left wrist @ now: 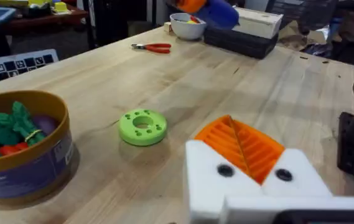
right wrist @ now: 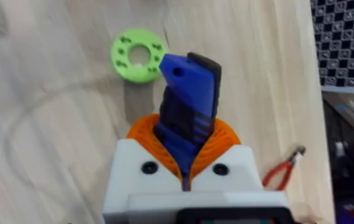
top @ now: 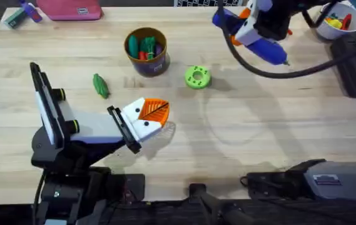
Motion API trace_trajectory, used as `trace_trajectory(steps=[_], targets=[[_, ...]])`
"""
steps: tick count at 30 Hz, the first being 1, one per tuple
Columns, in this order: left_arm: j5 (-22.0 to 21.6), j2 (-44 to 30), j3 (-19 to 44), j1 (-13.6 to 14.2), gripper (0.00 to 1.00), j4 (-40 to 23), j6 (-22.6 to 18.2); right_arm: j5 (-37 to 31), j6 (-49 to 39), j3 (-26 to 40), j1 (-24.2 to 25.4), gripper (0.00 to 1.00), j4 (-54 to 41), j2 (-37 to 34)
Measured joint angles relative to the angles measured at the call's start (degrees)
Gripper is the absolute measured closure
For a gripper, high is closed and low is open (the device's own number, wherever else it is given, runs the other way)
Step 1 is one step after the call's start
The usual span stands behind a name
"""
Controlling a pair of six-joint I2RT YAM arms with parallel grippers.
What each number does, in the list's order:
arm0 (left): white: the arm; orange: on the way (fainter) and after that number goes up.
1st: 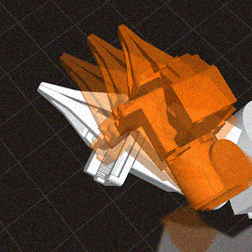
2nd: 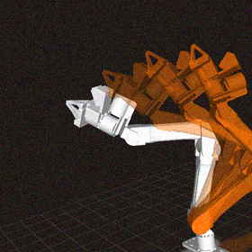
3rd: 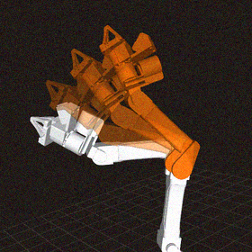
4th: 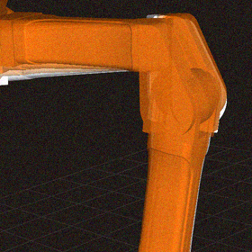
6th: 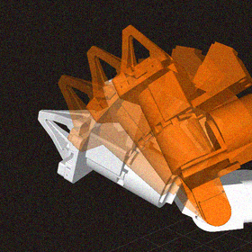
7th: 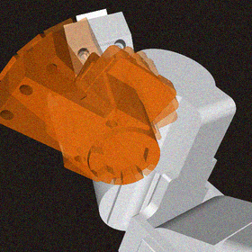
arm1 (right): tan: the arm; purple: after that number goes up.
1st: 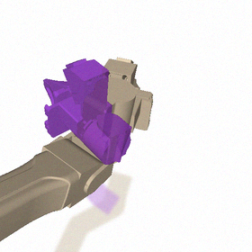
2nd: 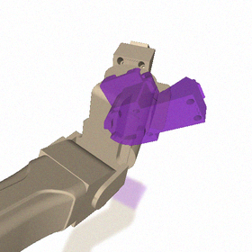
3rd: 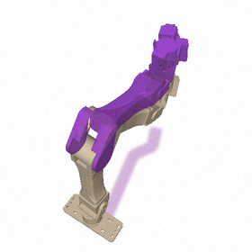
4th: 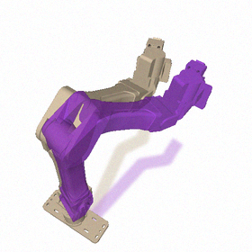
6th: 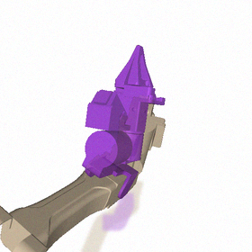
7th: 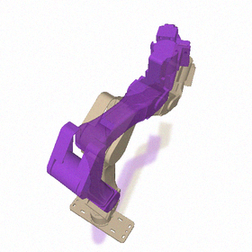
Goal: Pick up the gripper from the table and insert it into the empty holder that is missing its gripper. Then pick up a screw, insert it into the mounting hole, and use the screwdriver to tighten it. Finally, clean up the table by picking up the vegetable and placing it into the bucket.
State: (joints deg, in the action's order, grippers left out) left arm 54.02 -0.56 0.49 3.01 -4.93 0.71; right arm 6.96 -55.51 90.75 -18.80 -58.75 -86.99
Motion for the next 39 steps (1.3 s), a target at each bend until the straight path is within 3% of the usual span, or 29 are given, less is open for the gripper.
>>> trace_trajectory(steps=[5, 11, 17, 19, 25, 26, 32, 34, 35, 39], targets=[[-0.02, -0.01, 0.00, 0.00, 0.993, -0.02, 0.00, -4.89, -5.49, -2.51, 2.77, 0.977, 0.62, -3.32], [-0.06, -0.02, 0.00, 0.00, 0.993, 0.00, 0.00, -8.82, -11.84, -12.11, 6.79, 0.977, 7.12, -6.90], [-0.11, -0.02, 0.00, 0.00, 0.993, 0.00, -0.01, -9.69, -16.66, -21.26, 9.14, 0.977, 15.59, -7.24], [-0.19, -0.02, 0.00, 0.00, 0.993, 0.00, 0.00, -9.70, -18.36, -26.93, 9.97, 0.977, 22.37, -7.25], [-0.19, -0.01, 0.00, 0.00, 0.993, 0.00, 0.00, -9.66, -19.36, -32.14, 9.98, 0.977, 27.13, -7.27], [-0.19, 0.00, 0.00, 0.00, 0.993, 0.00, -0.02, -9.69, -19.23, -32.33, 9.98, 0.925, 27.12, -7.27], [-0.19, -0.01, 0.00, 0.00, 0.993, 0.00, 0.00, -9.79, -19.90, -32.43, 9.98, 0.062, 29.67, -7.16], [-0.20, -0.02, 0.00, 0.00, 0.987, 0.00, -0.02, -9.78, -19.95, -32.43, 9.77, 0.015, 30.39, -7.11], [-0.22, -0.01, 0.00, 0.00, 0.900, 0.02, -0.31, -9.82, -19.95, -32.43, 9.60, 0.012, 30.57, -7.09], [-0.22, -0.02, 0.00, 0.00, 0.268, 0.01, -0.21, -9.15, -18.02, -32.43, 8.08, 0.011, 30.48, -5.34]])
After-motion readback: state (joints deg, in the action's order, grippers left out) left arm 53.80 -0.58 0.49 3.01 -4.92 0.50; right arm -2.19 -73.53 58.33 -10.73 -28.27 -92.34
